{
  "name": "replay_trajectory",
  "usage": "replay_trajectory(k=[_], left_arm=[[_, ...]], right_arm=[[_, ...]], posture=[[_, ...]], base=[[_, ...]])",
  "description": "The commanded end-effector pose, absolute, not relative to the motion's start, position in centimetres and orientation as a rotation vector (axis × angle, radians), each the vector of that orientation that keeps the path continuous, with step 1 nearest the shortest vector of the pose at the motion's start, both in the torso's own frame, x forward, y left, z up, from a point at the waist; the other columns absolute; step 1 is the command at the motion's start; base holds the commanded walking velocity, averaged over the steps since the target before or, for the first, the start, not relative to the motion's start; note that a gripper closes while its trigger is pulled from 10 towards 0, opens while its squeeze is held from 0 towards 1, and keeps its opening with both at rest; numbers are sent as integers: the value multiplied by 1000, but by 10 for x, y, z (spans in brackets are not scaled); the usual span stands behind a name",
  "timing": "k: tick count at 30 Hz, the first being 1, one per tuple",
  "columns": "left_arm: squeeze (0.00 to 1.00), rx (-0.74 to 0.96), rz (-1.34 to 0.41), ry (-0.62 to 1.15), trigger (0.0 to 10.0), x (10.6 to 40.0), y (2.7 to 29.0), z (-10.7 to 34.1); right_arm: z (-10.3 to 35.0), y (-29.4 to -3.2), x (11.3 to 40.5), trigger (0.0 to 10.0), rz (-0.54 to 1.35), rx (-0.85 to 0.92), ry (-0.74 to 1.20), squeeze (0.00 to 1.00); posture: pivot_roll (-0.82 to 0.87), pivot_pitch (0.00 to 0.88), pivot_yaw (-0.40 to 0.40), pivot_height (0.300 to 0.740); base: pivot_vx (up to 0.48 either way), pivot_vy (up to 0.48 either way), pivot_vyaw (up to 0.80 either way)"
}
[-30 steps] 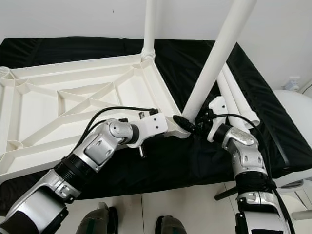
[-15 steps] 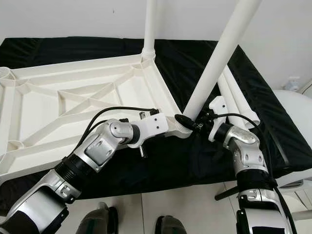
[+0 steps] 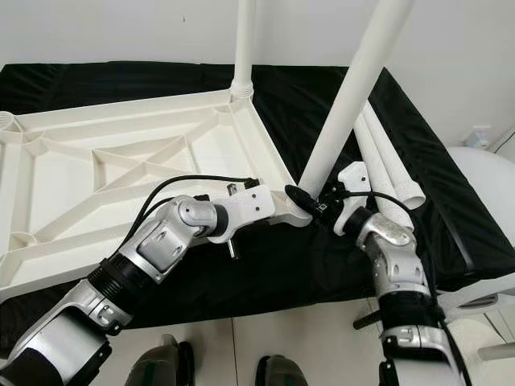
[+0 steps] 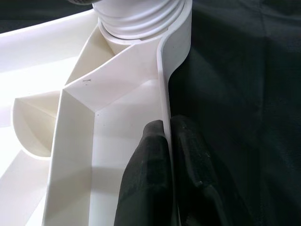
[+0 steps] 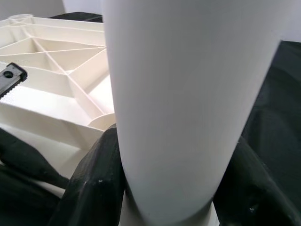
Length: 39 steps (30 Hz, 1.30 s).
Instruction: Building children table
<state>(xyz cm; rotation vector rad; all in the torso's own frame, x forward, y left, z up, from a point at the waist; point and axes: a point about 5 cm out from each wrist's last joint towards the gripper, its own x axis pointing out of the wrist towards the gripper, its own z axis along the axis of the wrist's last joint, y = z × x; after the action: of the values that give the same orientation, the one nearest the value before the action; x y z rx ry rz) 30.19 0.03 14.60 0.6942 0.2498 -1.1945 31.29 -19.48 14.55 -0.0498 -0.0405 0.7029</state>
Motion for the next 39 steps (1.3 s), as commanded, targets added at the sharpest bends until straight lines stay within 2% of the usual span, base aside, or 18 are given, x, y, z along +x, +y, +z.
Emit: replay_trajectory(k=[1,8,11,18,22,28,35,36,37,39], left_arm=[[0,700,-1245,179,10000,295,-13,155],[0,698,-1244,180,10000,295,-13,155],[0,695,-1242,182,10000,295,-12,155],[0,694,-1240,183,10000,295,-12,155],[0,694,-1240,182,10000,296,-12,156],[0,695,-1234,180,10000,296,-11,156],[0,696,-1231,181,10000,297,-11,156],[0,697,-1231,181,10000,297,-11,156],[0,698,-1232,180,10000,297,-11,157],[0,698,-1233,179,10000,297,-11,157]], right_arm=[[150,-176,312,10000,705,-15,-72,0],[150,-162,309,10000,672,-8,-91,0],[148,-152,308,10000,594,13,-101,0],[150,-146,308,10000,521,28,-116,0],[156,-120,306,10000,418,83,-155,0],[157,-110,305,10000,308,159,-157,0],[157,-110,304,10000,288,163,-158,0],[157,-110,304,10000,292,167,-160,31],[159,-111,303,10000,303,181,-167,1000],[160,-113,302,10000,302,186,-177,1000]], posture=[[-40,62,-34,740],[-36,68,-35,740],[-35,69,-36,740],[-35,71,-35,740],[-35,72,-36,740],[-29,71,-41,740],[-31,70,-40,740],[-32,70,-39,740],[-33,70,-38,740],[-34,70,-37,740]], base=[[0,0,0],[0,0,0],[0,0,0],[0,0,0],[0,0,0],[0,0,0],[0,0,0],[0,0,0],[0,0,0],[0,0,0]])
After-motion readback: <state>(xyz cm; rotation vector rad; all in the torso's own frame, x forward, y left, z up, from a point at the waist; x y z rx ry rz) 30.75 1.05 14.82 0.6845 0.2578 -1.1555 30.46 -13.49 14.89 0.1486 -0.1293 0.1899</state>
